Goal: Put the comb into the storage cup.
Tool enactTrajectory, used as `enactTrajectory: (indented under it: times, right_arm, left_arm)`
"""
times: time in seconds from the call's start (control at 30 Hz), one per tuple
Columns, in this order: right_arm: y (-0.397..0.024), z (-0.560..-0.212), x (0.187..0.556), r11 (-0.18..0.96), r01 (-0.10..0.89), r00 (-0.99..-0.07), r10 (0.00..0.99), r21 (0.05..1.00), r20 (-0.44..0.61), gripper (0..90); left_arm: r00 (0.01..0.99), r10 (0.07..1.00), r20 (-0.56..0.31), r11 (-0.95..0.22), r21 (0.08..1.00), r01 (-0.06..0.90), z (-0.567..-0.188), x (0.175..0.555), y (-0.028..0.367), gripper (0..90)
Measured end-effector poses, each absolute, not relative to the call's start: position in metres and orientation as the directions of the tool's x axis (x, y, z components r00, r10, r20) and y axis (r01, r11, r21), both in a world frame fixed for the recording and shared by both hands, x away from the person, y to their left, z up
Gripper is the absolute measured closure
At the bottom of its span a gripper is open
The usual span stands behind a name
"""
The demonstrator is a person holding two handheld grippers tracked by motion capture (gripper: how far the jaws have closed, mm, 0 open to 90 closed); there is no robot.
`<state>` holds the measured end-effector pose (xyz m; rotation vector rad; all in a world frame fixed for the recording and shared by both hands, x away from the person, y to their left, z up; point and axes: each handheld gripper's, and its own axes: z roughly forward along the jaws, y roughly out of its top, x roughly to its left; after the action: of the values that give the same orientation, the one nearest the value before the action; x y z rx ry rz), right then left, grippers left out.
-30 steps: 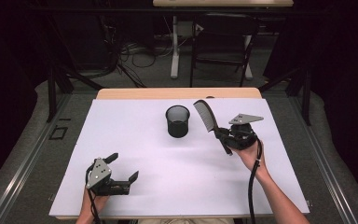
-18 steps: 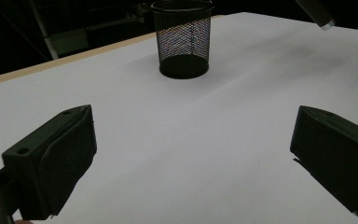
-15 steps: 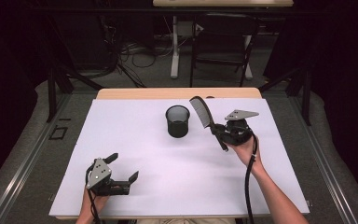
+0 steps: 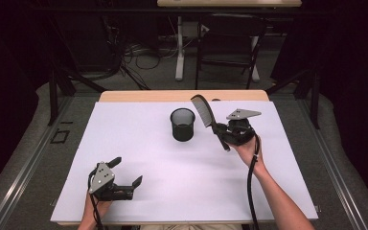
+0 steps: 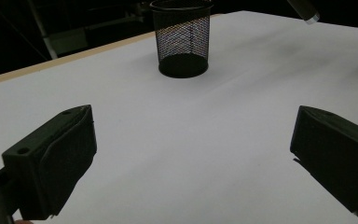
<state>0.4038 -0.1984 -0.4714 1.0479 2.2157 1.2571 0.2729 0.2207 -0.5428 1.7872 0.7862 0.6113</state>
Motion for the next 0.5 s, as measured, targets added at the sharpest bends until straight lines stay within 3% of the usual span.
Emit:
enactTrajectory:
  times: [0.5]
  right_arm:
    - [-0.194,-0.465,0.4101,0.311,0.395,-0.646,0.763,0.865,0.021,72.8]
  left_arm:
    - [0.659,0.751,0.043,-0.247,0.944,0.22,-0.5426,0.2725,0.2202,0.4]
